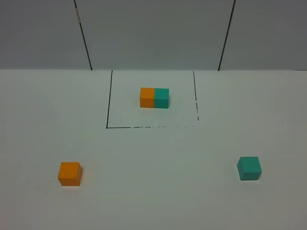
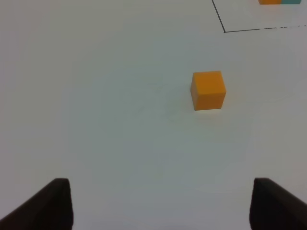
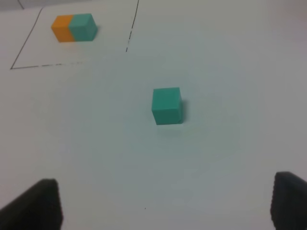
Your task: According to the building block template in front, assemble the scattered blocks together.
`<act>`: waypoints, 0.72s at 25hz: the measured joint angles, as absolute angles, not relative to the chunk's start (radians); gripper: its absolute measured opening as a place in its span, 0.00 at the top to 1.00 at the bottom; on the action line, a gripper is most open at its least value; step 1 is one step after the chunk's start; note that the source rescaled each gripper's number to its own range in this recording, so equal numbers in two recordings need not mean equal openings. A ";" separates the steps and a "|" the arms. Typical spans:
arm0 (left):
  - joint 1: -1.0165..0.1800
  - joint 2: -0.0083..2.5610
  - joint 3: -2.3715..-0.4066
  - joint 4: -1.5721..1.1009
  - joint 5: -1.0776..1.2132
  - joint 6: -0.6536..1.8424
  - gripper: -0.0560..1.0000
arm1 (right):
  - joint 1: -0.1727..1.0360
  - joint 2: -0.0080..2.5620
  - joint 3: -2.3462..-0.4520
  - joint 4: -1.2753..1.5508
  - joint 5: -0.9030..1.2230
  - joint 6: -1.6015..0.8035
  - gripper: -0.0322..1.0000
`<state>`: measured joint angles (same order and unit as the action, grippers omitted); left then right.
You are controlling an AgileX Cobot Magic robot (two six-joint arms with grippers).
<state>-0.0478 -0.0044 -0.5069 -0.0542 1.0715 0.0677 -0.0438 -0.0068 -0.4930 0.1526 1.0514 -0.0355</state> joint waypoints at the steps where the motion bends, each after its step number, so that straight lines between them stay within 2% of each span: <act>1: -0.048 -0.004 -0.507 -0.054 1.071 0.068 0.39 | -0.044 -0.007 -0.493 0.153 1.051 -0.035 0.25; 18: -0.048 -0.004 -0.507 -0.054 1.071 0.068 0.39 | -0.044 -0.007 -0.493 0.153 1.051 -0.035 0.25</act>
<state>-0.0478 -0.0044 -0.5069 -0.0542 1.0715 0.0684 -0.0438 -0.0068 -0.4930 0.1526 1.0514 -0.0355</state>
